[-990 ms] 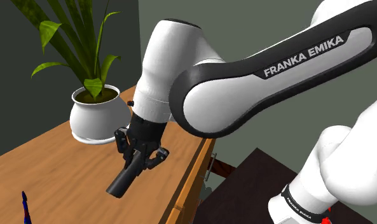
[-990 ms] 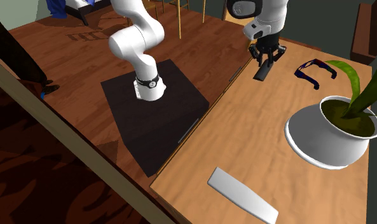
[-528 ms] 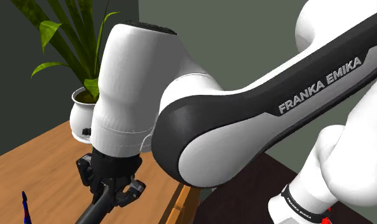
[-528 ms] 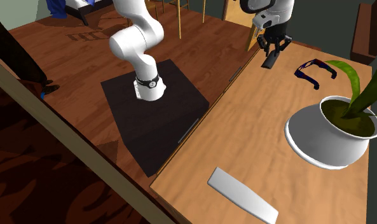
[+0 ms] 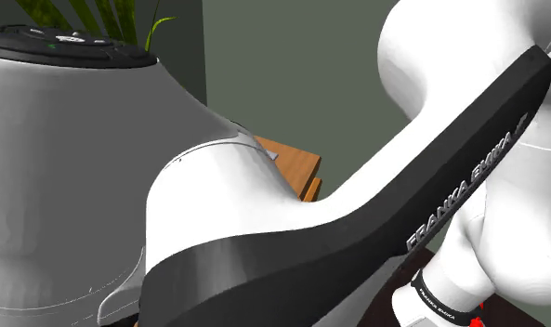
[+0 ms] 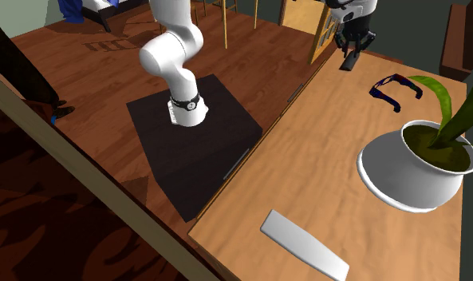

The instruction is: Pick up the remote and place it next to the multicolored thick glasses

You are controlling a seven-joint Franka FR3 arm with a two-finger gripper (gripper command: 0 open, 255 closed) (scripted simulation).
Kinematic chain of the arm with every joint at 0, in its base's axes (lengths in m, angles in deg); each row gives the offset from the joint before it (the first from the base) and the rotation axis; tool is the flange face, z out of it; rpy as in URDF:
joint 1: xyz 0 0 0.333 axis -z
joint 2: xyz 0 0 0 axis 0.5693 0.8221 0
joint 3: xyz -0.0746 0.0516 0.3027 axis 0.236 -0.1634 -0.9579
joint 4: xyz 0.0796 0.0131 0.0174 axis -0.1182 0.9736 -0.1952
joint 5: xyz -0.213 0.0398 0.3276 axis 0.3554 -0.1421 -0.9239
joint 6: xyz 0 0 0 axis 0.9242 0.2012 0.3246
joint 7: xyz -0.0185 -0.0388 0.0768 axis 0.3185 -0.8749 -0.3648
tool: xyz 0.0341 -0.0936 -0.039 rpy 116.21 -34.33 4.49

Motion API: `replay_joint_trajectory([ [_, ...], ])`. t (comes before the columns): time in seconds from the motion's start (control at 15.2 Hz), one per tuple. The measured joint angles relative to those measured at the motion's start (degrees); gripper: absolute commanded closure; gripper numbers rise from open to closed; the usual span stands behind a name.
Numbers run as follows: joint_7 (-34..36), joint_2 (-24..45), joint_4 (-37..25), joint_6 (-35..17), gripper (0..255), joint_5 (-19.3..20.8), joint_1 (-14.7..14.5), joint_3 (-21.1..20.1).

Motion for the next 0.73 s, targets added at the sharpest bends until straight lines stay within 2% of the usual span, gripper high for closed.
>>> replay_joint_trajectory([
  [0.33,8.18,8.14,-10.19,3.71,255,7.49,-8.37,1.99],
  [0.4,8.21,8.16,-10.21,3.73,0,7.52,-8.40,1.97],
  [0.53,8.85,7.75,-8.99,3.18,0,8.36,-8.74,2.31],
  [0.73,12.84,7.99,-5.87,1.93,0,14.32,-11.95,4.76],
])
